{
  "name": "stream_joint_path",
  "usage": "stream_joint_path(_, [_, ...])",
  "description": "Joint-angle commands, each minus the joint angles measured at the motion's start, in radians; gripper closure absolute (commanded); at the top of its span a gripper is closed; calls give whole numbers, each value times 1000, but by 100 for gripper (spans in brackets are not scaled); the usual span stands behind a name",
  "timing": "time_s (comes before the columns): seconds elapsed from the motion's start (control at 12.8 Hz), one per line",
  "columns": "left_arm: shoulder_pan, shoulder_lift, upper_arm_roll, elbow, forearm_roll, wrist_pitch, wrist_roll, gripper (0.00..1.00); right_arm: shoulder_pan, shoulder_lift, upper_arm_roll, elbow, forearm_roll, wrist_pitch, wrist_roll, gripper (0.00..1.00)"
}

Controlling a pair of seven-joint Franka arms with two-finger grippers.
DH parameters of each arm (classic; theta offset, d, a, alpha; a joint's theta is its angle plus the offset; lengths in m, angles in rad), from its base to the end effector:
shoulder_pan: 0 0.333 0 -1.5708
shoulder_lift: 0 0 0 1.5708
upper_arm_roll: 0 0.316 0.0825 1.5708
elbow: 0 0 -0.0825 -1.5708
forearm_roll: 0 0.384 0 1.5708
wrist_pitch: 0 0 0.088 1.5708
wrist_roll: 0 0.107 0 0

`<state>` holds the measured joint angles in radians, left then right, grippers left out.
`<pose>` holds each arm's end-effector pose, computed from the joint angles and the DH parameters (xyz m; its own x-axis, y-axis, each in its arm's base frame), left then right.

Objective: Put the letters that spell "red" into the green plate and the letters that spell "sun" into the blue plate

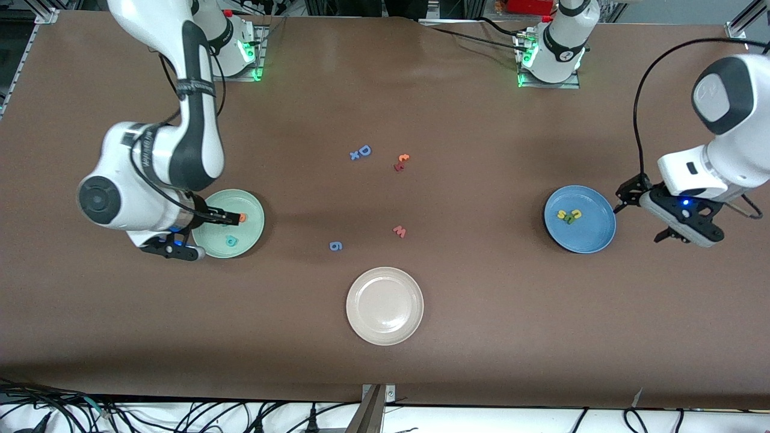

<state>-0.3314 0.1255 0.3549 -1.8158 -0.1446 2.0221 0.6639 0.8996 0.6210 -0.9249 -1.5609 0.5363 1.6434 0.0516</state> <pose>0.6048 -0.0021 0.4793 0.8264 -0.5491 0.1248 -0.5552 -0.8315 0.0186 0.6338 0.1260 0.3702 0.9478 -0.1638 -0.2737 -0.1713 -0.9852 -0.0038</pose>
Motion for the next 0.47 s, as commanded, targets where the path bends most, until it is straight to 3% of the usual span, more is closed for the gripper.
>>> stream_joint_path(0.0, [89, -67, -153, -7, 100, -75, -254, 0, -5, 9, -64, 154, -36, -219, -58, 1])
stream_joint_path(0.16, [188, -92, -275, -8, 109, -98, -372, 0, -10, 9, -106, 263, -48, -362, -67, 1])
stream_joint_path(0.31, [283, -116, -388, -7, 111, -105, -385, 0, -10, -10, -118, 298, -102, -395, -123, 1])
stream_joint_path(0.39, [284, -115, -398, -4, 114, -103, -386, 0, -21, -41, -106, 300, -133, -396, -153, 1])
